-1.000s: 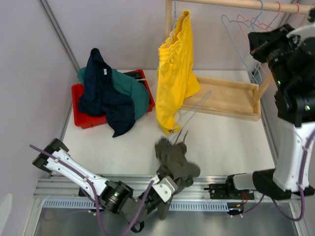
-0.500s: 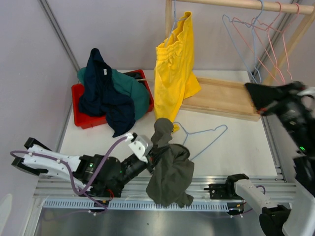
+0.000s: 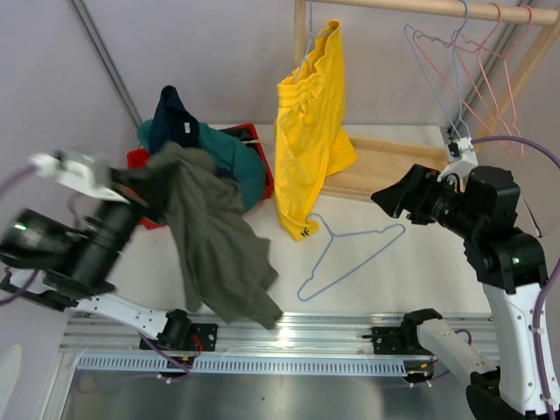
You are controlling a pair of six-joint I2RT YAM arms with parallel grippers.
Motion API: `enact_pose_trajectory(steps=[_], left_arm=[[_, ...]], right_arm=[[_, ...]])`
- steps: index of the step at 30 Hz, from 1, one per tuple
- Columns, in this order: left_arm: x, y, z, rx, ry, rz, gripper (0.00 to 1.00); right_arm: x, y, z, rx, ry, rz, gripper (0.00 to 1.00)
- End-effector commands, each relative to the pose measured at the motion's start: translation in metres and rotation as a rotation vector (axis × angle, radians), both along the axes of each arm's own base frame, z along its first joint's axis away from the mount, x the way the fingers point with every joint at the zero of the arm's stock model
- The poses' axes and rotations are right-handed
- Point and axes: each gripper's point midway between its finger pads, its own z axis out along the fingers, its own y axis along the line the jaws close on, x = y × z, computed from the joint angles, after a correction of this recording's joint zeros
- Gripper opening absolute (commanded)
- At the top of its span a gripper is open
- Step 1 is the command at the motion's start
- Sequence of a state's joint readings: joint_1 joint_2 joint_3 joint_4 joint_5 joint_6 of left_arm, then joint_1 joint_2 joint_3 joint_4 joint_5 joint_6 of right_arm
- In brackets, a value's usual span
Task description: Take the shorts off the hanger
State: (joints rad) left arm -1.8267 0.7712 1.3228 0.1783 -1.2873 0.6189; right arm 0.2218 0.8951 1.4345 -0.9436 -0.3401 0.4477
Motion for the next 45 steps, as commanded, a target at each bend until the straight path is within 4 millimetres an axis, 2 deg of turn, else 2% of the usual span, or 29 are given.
enact_pose_trajectory(steps=[1,2,3,6,8,12,14,15,17,18,19,20,21,22,23,24,25,26,27,28,30,33,36,39,40,41,43,44,45], left_arm=[[0.028,0.090,0.063,-0.104,-0.061,0.156,0.00],[0.031,0.106,0.078,-0.168,-0.069,0.159,0.00],[0.032,0.110,0.082,-0.173,-0.081,0.166,0.00],[0.032,0.112,0.090,-0.140,-0.118,0.179,0.00],[0.031,0.103,0.088,-0.082,-0.134,0.190,0.00],[0.023,0.066,0.071,0.049,-0.163,0.162,0.00],[0.019,0.024,0.049,0.210,-0.201,0.157,0.00],[0.028,0.015,0.037,0.296,-0.211,0.204,0.00],[0.044,-0.023,0.010,0.405,-0.197,0.195,0.00],[0.068,-0.010,0.005,0.429,-0.170,0.286,0.00],[0.077,-0.019,-0.001,0.394,-0.161,0.234,0.00],[0.088,-0.014,0.003,0.362,-0.151,0.245,0.00],[0.112,0.014,0.003,0.348,-0.125,0.344,0.00],[0.122,0.020,0.003,0.300,-0.107,0.352,0.00],[0.127,0.025,0.015,0.280,-0.127,0.343,0.00],[0.151,0.044,0.011,0.302,-0.098,0.428,0.00],[0.159,0.049,0.013,0.284,-0.089,0.444,0.00],[0.161,0.056,0.032,0.257,-0.114,0.440,0.00],[0.183,0.068,0.027,0.269,-0.081,0.493,0.00],[0.186,0.073,0.038,0.232,-0.090,0.505,0.00],[0.196,0.087,0.046,0.211,-0.079,0.531,0.00],[0.206,0.090,0.057,0.160,-0.092,0.532,0.00],[0.215,0.091,0.054,0.170,-0.086,0.545,0.00],[0.231,0.094,0.033,0.178,-0.042,0.553,0.00],[0.237,0.093,0.022,0.177,-0.033,0.549,0.00],[0.249,0.093,-0.003,0.193,0.009,0.546,0.00],[0.256,0.105,-0.020,0.159,0.026,0.571,0.01],[0.270,0.107,-0.059,0.170,0.080,0.573,0.03],[0.278,0.119,-0.071,0.134,0.102,0.601,0.05]], right_arm=[[-0.001,0.000,0.018,0.005,-0.088,0.006,0.82],[0.000,0.000,0.019,0.007,-0.092,0.008,0.82],[0.001,0.001,0.018,0.006,-0.092,0.010,0.83],[0.005,0.005,0.015,0.018,-0.091,0.028,0.85],[0.010,0.010,0.013,0.027,-0.084,0.050,0.87],[0.016,0.017,0.012,0.026,-0.089,0.085,0.88],[0.018,0.018,0.013,0.020,-0.094,0.095,0.88],[0.021,0.019,0.013,0.017,-0.095,0.103,0.88],[0.021,0.020,0.014,0.015,-0.092,0.111,0.89],[0.022,0.020,0.015,0.012,-0.095,0.109,0.89],[0.021,0.020,0.015,0.012,-0.097,0.110,0.89],[0.021,0.020,0.014,0.009,-0.093,0.110,0.89],[0.020,0.020,0.014,0.007,-0.094,0.113,0.89],[0.018,0.019,0.014,0.000,-0.097,0.114,0.89],[0.018,0.018,0.011,-0.006,-0.088,0.114,0.89],[0.017,0.018,0.010,-0.011,-0.087,0.116,0.89],[0.018,0.017,0.008,-0.025,-0.087,0.117,0.89],[0.017,0.016,0.005,-0.035,-0.076,0.116,0.89],[0.018,0.015,0.005,-0.039,-0.075,0.113,0.89],[0.018,0.014,0.004,-0.046,-0.078,0.114,0.89],[0.019,0.013,0.003,-0.055,-0.079,0.108,0.89],[0.021,0.012,-0.001,-0.070,-0.070,0.109,0.89],[0.024,0.010,-0.003,-0.083,-0.065,0.104,0.89],[0.027,0.011,-0.007,-0.078,-0.059,0.103,0.89],[0.029,0.012,-0.006,-0.074,-0.063,0.101,0.89],[0.030,0.013,-0.007,-0.069,-0.062,0.104,0.89],[0.030,0.015,-0.011,-0.057,-0.053,0.106,0.89],[0.030,0.015,-0.013,-0.055,-0.049,0.109,0.89],[0.030,0.016,-0.014,-0.048,-0.047,0.112,0.89]])
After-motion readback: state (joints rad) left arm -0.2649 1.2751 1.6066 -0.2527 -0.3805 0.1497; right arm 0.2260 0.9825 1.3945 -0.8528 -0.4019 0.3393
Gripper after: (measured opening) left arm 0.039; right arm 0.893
